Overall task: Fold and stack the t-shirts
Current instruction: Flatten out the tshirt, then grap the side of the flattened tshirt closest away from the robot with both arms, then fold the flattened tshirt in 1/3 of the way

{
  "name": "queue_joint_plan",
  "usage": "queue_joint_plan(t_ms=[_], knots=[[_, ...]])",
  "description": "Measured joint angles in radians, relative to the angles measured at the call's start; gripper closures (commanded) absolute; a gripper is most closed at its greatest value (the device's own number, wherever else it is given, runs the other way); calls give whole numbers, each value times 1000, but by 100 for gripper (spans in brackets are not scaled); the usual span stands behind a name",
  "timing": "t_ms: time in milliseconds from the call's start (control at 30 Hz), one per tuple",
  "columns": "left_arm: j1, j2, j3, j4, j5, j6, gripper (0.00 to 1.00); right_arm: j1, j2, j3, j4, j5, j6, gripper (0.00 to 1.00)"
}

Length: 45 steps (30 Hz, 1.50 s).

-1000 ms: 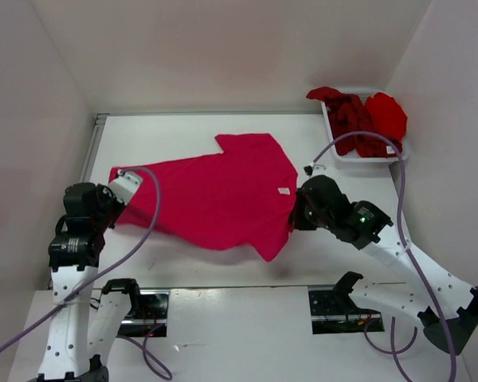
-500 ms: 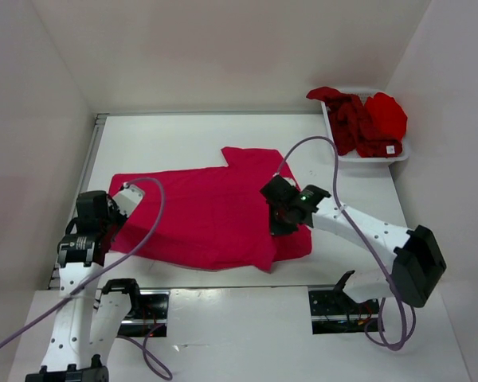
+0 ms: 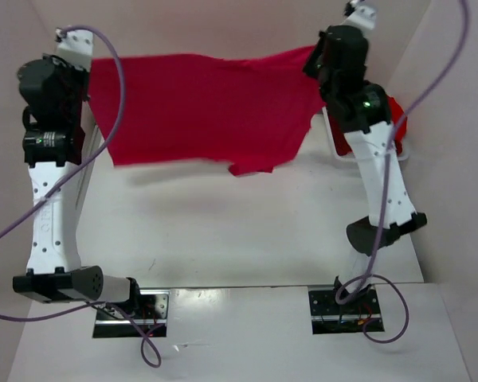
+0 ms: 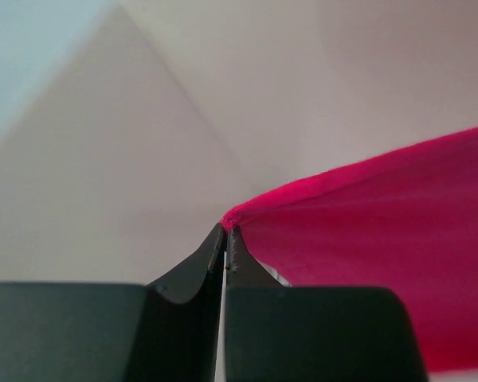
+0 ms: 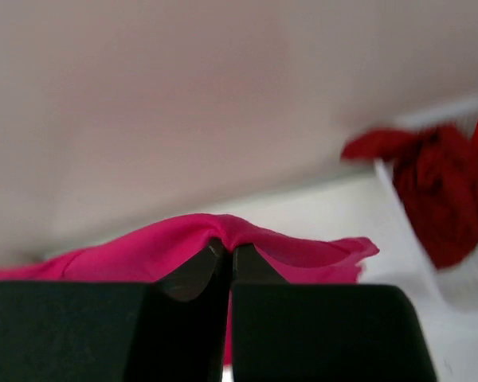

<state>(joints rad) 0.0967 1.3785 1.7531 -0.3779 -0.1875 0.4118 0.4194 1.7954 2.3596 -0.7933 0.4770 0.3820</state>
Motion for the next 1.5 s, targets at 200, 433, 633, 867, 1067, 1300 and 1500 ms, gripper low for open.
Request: queue_joint_plan(t_ms=[200,433,633,867,1067,1300,1500], knots=[[-1,-74,50,103,64,-23,100,33,-157,47,5,124,-75,100],[-1,-145,-342,93,84,38,100,87,-337,-557,-21,122,-29,100],[-1,-267,-701,-41,101,118,100,186,-397,-1022,-110,3,140,100],[-1,-455,-909,-123,93,195,100,230,-527,-1226,-127,-142,275,100],[-1,-465,-1025,-198,48,217,100,230,-399,-1253,-54,-187,274,100],[-1,-491,-1052,-237,-58,208,100,222,-201,-1222,58,-183,208,100],[8,-508,-1107,-235,-149,208,100,147,-97,-1144,148,-179,166,100]])
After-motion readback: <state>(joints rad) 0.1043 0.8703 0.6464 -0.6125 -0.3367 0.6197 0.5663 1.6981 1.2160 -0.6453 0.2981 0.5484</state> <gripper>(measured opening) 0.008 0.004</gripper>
